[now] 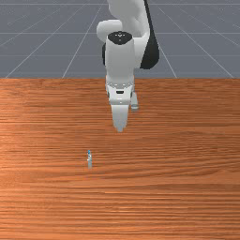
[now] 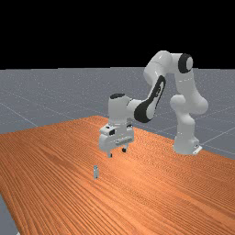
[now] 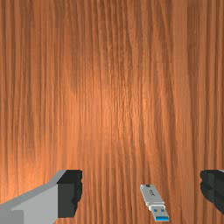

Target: Rotate the USB body for 90 degree with plug right ward

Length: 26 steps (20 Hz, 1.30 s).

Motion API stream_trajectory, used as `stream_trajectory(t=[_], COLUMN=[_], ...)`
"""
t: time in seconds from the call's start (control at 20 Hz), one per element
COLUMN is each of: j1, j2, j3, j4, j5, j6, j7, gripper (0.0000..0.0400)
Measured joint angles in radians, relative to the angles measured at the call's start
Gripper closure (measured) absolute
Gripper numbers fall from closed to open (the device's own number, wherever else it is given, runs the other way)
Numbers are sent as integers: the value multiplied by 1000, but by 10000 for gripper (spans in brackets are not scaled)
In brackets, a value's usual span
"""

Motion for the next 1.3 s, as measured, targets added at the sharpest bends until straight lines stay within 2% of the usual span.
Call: stream_trajectory(t=[0.05,0.1,0.15,0.25,0.4,0.55,0.6,0.65,0.8,0.85,1.0,1.05,1.2,1.25,1.3], j1=[0,0,0,0,2,-2,0,-52,-115,-103,-154,-183,-196,-193,-196], j2=[0,0,0,0,0,1,2,6,21,26,47,89,162,221,233], j3=[0,0,0,0,-12,-25,-40,-11,-29,-66,-79,-73,-80,-83,-80], j4=[0,0,0,0,0,1,3,9,34,38,71,155,177,233,197], j5=[0,0,0,0,-21,-40,-67,-8,3,-42,-27,-3,-2,-8,-2], j6=[0,0,0,0,0,0,1,-1,-10,-3,-12,-115,-76,-114,-45], j7=[0,0,0,0,5,1,5,-133,-228,-160,-230,-281,-278,-273,-275], gripper=[157,252,310,367,393,398,399,399,400,400,400,400,400,400,400])
